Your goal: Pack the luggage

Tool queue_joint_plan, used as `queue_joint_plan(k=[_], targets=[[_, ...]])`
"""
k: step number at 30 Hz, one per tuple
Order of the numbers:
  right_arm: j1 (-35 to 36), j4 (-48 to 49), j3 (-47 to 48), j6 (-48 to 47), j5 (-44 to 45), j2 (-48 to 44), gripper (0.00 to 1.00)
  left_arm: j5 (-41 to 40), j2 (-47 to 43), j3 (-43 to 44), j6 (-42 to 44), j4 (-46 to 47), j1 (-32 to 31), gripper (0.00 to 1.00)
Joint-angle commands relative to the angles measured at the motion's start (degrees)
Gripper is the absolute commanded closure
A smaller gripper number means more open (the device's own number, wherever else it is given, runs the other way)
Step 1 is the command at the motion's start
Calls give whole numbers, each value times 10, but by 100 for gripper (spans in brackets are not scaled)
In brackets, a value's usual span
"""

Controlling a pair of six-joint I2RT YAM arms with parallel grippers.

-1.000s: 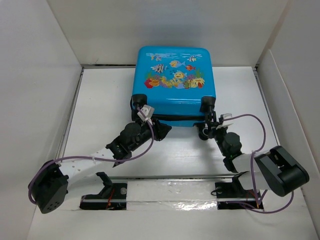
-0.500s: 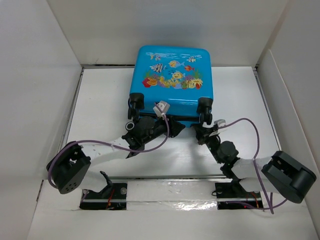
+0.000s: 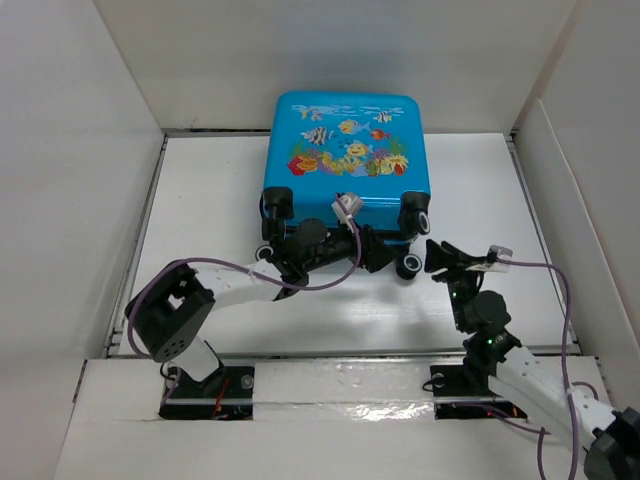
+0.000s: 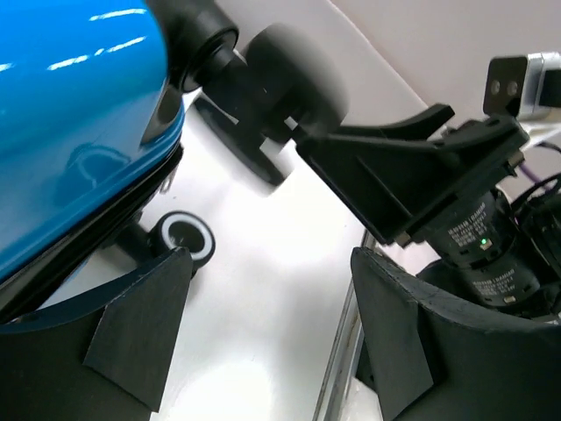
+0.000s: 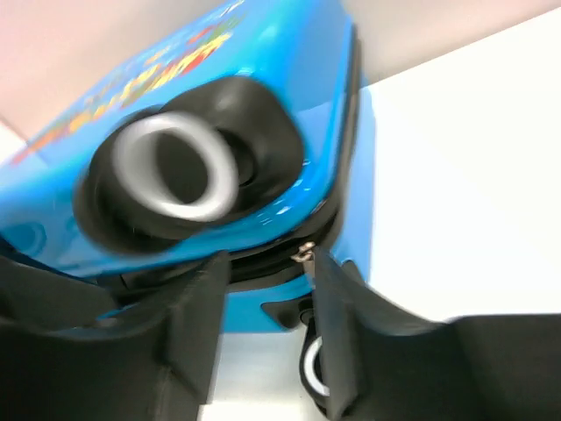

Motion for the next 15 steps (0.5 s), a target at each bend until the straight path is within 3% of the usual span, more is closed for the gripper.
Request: queue_joint_plan(k=[1, 4, 15], targets=[[-7, -190, -25, 52, 35, -88, 44, 53, 28, 57, -18, 49, -6, 29], [-7, -276, -6, 87, 58, -126, 39, 56, 56, 81, -28, 56, -6, 29], [-19, -241, 20, 71, 44, -40, 40, 71, 152, 167, -47, 56, -6, 27]])
